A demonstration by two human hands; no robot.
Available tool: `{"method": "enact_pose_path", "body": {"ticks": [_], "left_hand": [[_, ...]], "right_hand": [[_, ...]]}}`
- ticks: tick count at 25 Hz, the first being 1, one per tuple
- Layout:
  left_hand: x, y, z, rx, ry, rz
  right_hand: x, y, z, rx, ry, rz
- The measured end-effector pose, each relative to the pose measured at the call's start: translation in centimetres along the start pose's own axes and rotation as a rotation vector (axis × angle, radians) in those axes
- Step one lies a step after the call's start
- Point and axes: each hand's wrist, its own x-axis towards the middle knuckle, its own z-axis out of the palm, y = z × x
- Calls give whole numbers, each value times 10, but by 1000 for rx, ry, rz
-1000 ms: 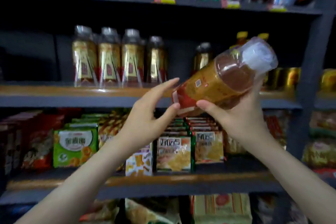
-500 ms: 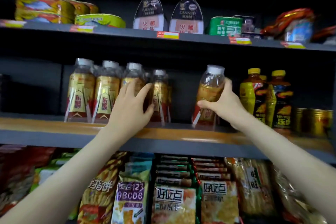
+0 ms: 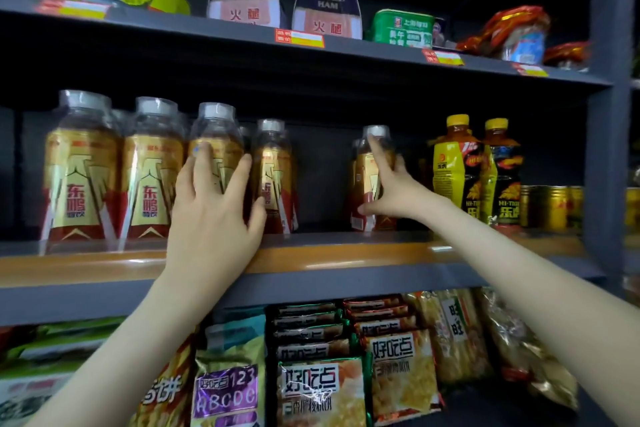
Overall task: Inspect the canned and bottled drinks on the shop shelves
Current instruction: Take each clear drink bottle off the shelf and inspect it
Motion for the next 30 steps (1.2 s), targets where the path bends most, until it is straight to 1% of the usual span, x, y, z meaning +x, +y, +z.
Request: {"method": "enact_pose_path", "body": {"ticks": [1,3,6,7,12,15,16,17,18,19,20,21,22,23,24,27,30], "left_hand": [[0,0,1,4,10,5],[-2,0,2,10,22,6],[-3,-1,2,4,37,9],[-3,-1,3,5,46,13],[-3,-1,6,6,61,7],[-3,-2,2,-33,71,-7],[-3,-4,-1,-46,82,-4],[-3,-9,-5,-39,96,8],[-3,-15,-9,-6,114,24],[-2,-24,-14,38,123,35],[1,-31,-17,71,112,36],[4,-37,-19,85,79,27],[5,-40,-21,85,34,13],[6,-42,-22,78,-7,5],[5,-43,-22,76,-36,8],[3,-45,-21,62,-74,27],[1,-44,-22,56,-110,26]], "right_hand": [[-1,1,3,9,-6,16],[-2,2,7,27,40,28],[1,4,11,-50,151,63],[2,5,11,-66,158,87],[10,-3,6,-95,74,145],[9,-13,4,-147,15,273],[8,-19,5,-212,44,294],[5,-27,6,-274,115,262],[2,-40,9,-290,193,171],[1,-56,13,-235,230,50],[-3,-73,16,-108,199,-58],[-3,-90,23,44,120,-130],[-1,-106,30,169,28,-163],[4,-118,38,240,-49,-160],[8,-128,46,262,-75,-159],[16,-136,61,271,-23,-170],[9,-129,52,327,16,-129]]}}
